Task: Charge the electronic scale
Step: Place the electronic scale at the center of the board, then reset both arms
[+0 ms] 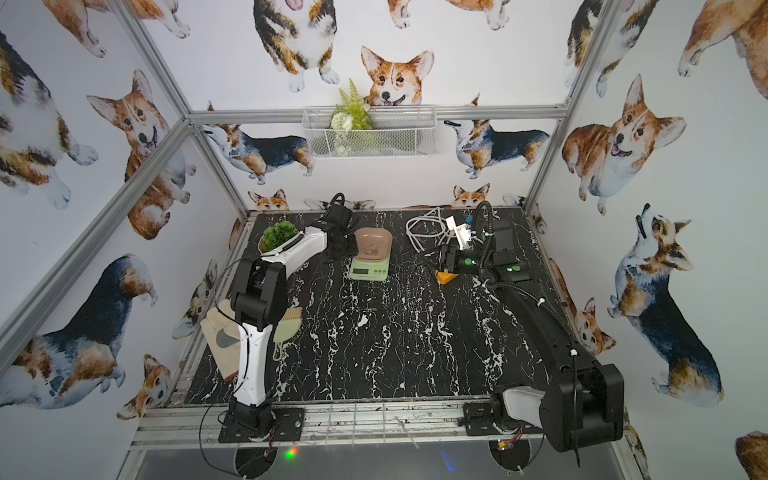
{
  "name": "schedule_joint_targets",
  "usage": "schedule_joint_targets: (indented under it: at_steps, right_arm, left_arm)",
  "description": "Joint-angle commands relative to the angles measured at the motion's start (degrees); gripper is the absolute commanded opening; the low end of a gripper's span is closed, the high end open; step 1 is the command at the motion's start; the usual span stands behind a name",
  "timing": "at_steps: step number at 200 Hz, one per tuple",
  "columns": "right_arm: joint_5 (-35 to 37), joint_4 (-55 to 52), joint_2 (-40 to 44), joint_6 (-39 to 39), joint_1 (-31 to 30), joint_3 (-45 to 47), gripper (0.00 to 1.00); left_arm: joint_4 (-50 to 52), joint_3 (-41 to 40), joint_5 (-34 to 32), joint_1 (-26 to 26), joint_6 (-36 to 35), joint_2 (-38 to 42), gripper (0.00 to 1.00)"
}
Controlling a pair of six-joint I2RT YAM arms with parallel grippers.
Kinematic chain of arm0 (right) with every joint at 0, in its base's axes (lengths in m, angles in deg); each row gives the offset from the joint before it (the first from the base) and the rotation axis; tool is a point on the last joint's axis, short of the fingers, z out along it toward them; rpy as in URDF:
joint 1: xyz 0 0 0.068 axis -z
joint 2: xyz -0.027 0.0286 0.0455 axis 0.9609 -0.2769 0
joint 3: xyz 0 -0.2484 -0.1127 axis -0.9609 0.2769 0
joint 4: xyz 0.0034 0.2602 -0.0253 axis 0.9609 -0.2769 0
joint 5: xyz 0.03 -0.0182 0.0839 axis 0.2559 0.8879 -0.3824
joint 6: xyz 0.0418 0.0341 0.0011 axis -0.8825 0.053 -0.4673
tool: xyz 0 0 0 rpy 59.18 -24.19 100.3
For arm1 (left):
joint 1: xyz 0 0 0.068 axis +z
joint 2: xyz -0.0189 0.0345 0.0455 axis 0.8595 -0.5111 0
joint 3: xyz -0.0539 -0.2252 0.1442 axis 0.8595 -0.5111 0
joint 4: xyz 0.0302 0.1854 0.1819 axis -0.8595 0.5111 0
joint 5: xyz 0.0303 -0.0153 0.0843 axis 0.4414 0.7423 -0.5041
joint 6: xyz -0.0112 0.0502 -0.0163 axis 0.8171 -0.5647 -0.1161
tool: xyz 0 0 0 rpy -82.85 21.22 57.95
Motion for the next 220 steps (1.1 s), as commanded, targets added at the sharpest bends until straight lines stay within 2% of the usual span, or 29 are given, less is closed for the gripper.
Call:
schedule_joint_targets:
  at_steps: [1,25,41,53,60,65,70,84,96,119,144,156,177,192,220]
  right_arm:
    - [3.64,-1.39,1.01,2.54,0.60,0.43,0.70]
    - [8.49,-2.46,3.08,4.60,3.05,1.82,0.71]
    - [12.52,-2.22,5.21,5.62,5.08,3.12,0.72]
    - [19.13,-1.76,6.33,6.72,5.91,4.40,0.73]
    - [23.06,-1.53,8.53,7.32,6.38,5.13,0.74]
    - [25.02,-1.15,9.28,7.86,6.72,5.76,0.76]
    - [26.84,-0.30,10.01,8.40,6.96,6.54,0.77]
    - [33.03,2.77,12.25,9.04,7.54,9.44,0.87]
    - [39.08,6.19,14.02,9.07,7.82,12.56,1.00]
    - [49.25,11.47,15.48,10.48,8.42,17.52,1.00]
    - [57.28,18.68,15.03,13.54,8.74,22.55,1.00]
    - [61.88,24.95,14.27,14.80,8.74,26.24,1.00]
    - [60.26,31.01,11.10,17.01,10.61,29.44,1.00]
    - [60.57,33.26,8.44,19.04,10.92,30.47,1.00]
    - [59.57,44.33,3.36,21.35,12.06,34.73,1.00]
  left_arm:
    - [0.55,-1.85,-3.61,0.12,-1.02,4.07,0.52]
    - [-5.35,-9.32,-7.97,0.15,-4.45,12.82,0.68]
    - [-10.54,-15.88,-11.45,0.14,-8.14,20.01,0.74]
    - [-13.72,-20.61,-15.28,0.16,-11.83,25.79,0.80]
    - [-15.90,-23.84,-18.59,0.07,-13.51,29.28,0.87]
    - [-17.86,-26.63,-20.79,0.17,-14.53,32.16,0.96]
    - [-20.46,-29.62,-22.60,0.38,-15.70,35.11,0.99]
    - [-28.94,-38.63,-25.59,1.55,-19.01,42.00,1.00]
    - [-35.93,-46.16,-28.00,3.11,-20.72,47.06,1.00]
    - [-44.52,-58.32,-32.22,7.53,-21.19,53.53,1.00]
    - [-58.51,-70.01,-32.42,10.79,-28.94,56.25,1.00]
    - [-62.91,-73.89,-29.62,13.73,-28.72,56.04,1.00]
    - [-61.64,-75.44,-26.77,17.56,-26.00,54.98,1.00]
    - [-65.29,-76.89,-25.20,18.14,-26.33,52.94,1.00]
    - [-69.69,-77.74,-22.20,18.95,-25.72,48.60,1.00]
